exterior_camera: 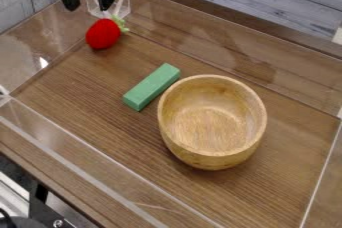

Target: Move the red object to the left side of the table

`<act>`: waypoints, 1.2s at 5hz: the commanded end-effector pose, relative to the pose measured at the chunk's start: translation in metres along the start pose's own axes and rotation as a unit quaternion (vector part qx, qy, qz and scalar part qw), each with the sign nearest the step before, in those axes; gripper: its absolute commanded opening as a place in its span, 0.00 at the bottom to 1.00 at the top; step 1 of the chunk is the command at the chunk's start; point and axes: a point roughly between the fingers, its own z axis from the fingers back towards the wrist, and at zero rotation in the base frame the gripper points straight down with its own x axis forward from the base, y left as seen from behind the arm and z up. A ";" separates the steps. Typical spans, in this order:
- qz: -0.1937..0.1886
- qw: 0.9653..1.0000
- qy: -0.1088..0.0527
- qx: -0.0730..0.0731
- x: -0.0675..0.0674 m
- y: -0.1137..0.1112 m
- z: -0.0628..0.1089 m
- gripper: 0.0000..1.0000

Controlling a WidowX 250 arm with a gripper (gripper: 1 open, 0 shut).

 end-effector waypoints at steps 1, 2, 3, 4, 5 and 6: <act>-0.013 0.999 -0.053 0.001 -0.009 -0.015 0.045 1.00; -0.018 0.998 -0.053 -0.005 -0.010 -0.023 0.053 1.00; -0.021 0.998 -0.052 -0.010 -0.008 -0.031 0.058 1.00; -0.022 0.999 -0.048 -0.011 -0.006 -0.036 0.059 1.00; -0.023 0.999 -0.046 -0.008 0.003 -0.042 0.052 0.00; -0.024 0.999 -0.043 -0.005 0.013 -0.049 0.045 0.00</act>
